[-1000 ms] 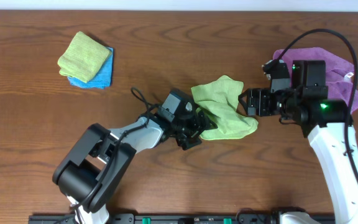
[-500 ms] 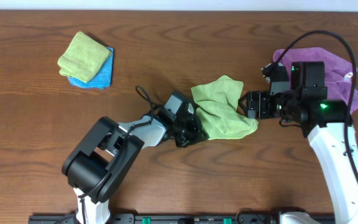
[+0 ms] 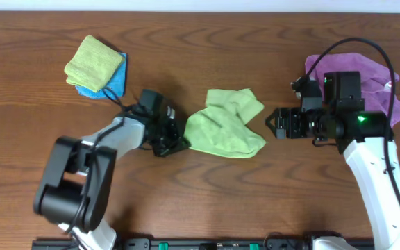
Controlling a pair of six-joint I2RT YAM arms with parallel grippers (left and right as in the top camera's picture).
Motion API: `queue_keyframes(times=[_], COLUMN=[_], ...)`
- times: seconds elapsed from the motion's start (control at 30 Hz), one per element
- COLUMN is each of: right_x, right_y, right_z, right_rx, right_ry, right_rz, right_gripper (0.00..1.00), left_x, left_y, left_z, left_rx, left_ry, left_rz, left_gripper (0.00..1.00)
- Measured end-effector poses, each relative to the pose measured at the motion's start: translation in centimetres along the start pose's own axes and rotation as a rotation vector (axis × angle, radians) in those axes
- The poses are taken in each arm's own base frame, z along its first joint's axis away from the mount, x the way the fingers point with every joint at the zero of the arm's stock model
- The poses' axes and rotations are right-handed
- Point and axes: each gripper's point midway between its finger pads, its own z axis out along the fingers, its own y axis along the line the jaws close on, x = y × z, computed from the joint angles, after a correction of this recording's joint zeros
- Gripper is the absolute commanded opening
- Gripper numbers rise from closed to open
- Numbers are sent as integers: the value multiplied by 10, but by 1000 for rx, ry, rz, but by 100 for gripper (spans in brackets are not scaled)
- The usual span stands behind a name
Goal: Fold the cloth
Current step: 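Grasp the green cloth's left edge with the left gripper, then grasp the green cloth's right edge with the right gripper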
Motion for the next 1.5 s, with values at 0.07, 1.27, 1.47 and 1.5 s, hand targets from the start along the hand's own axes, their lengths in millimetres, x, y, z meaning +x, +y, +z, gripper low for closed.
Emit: queue_keyframes(times=[0.07, 1.27, 1.47, 1.5], right_x=[13, 79, 82, 81], right_y=[-3, -13, -1, 1], right_z=[7, 125, 136, 136], right_rx=[-1, -171, -185, -187], right_ry=[36, 68, 87, 86], right_rz=[14, 320, 307, 301], right_gripper=[81, 64, 56, 54], left_x=[4, 17, 17, 17], left_y=[4, 16, 16, 16], left_z=[-11, -30, -30, -30], left_rx=[-23, -98, -95, -95], left_ry=[-5, -2, 0, 0], left_rz=[12, 47, 46, 47], left_gripper=[6, 6, 6, 6])
